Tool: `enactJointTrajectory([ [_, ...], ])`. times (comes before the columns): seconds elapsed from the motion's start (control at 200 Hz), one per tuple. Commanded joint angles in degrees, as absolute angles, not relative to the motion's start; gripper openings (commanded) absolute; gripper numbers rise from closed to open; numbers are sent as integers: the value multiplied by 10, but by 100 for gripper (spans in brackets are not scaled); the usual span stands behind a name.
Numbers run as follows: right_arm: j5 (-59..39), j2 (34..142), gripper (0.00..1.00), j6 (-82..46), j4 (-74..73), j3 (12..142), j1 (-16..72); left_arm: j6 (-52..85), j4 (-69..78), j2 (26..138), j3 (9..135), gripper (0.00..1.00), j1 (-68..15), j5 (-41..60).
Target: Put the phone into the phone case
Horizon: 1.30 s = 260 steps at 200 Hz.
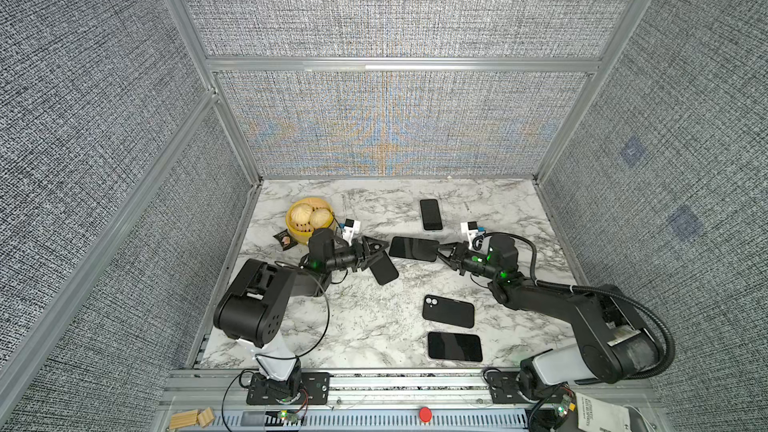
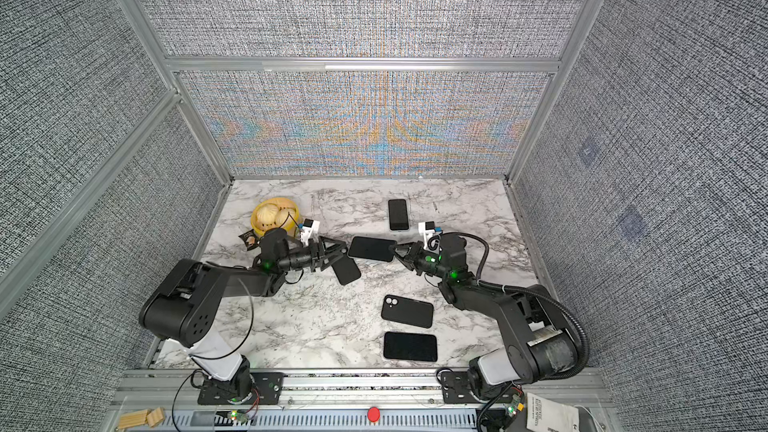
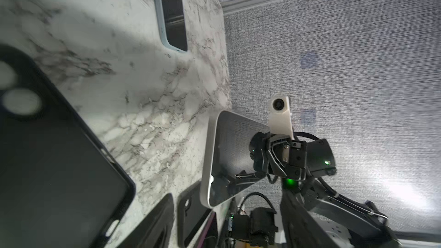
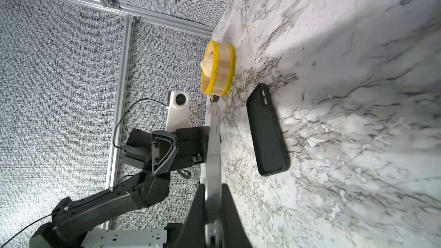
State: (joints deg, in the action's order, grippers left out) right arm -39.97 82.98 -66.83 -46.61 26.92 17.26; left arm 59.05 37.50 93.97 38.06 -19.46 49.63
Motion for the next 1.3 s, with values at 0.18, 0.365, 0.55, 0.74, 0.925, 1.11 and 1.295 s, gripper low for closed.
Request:
enactJointTrajectory([
  [0.18, -463, 816, 5, -623, -438, 264, 133, 211, -256, 990, 637, 78, -219, 186],
  [0.365, -466, 786, 4, -560, -358, 269, 126, 140, -347, 1088, 766, 73, -241, 100],
  [0.55, -483, 780, 4, -554, -354, 265, 124, 67, -389, 1135, 836, 67, -258, 46],
  [0.74, -492, 788, 4, -554, -370, 257, 122, 24, -388, 1190, 885, 63, -270, 54],
  [0.925, -500, 784, 4, -554, -373, 252, 115, 21, -389, 1219, 904, 53, -274, 39],
  [1.11, -506, 787, 4, -539, -375, 250, 113, 25, -378, 1226, 902, 39, -275, 27],
  [1.295, -507, 783, 4, -531, -363, 253, 109, 40, -388, 1230, 897, 19, -274, -18],
])
